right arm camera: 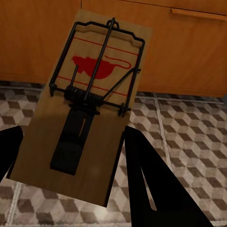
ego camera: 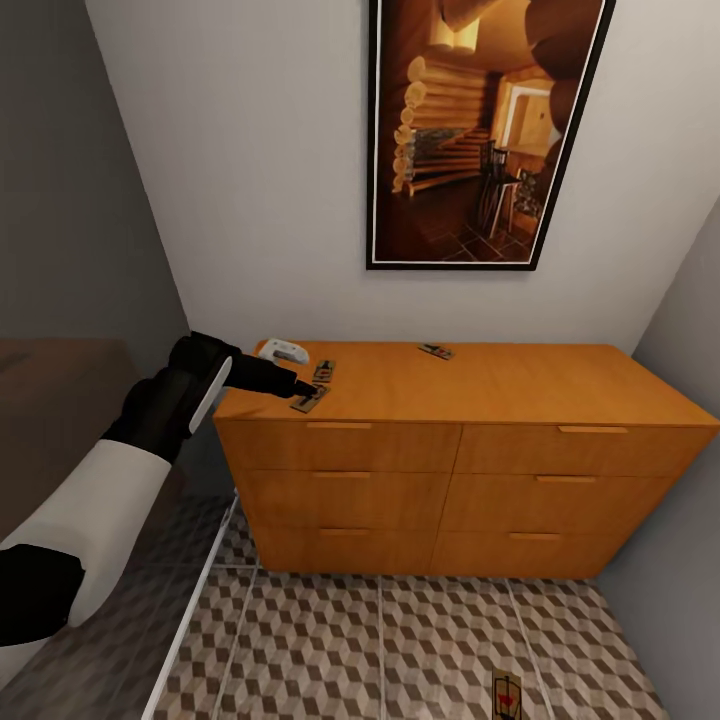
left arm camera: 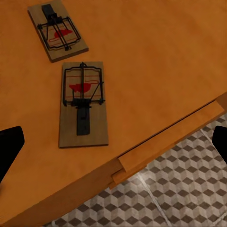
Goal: Take the four mousetraps from the cabinet in the bathroom and place them on the bathroom floor. Make sure all four end up on the same floor surface, and ensure that at least two of them are either under or directly next to the same bathroom sink.
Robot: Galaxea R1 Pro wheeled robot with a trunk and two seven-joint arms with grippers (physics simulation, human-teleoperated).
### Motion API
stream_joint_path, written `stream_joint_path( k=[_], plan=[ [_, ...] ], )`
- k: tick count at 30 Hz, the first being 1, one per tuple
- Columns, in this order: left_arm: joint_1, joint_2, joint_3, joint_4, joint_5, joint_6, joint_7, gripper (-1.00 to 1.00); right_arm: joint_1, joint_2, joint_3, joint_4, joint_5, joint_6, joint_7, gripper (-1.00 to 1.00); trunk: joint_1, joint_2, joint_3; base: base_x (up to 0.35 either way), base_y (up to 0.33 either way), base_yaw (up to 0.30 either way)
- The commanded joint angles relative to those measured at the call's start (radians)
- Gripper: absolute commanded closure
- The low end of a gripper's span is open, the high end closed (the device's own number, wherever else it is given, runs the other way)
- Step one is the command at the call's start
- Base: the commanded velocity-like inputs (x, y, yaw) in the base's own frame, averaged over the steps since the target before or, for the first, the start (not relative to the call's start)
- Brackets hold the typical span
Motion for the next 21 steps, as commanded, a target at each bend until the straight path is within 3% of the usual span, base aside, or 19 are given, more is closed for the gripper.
stream_joint_path(
  k=[1, 21],
  plan=[
    [-0.001, 0.001, -0.002, -0.001, 0.0, 0.004, -0.002, -1.0, -0.001, 0.0, 0.004, 0.001, 0.004, -0.002, -0.004, 1.0, 0.0, 0.0, -0.001, 0.0, 0.0, 0.0],
    [-0.001, 0.001, -0.001, 0.001, -0.003, 0.002, -0.001, -1.0, -0.001, 0.0, 0.004, 0.001, 0.004, -0.002, -0.004, 1.0, 0.0, 0.0, -0.013, 0.008, 0.0, 0.0]
  ],
)
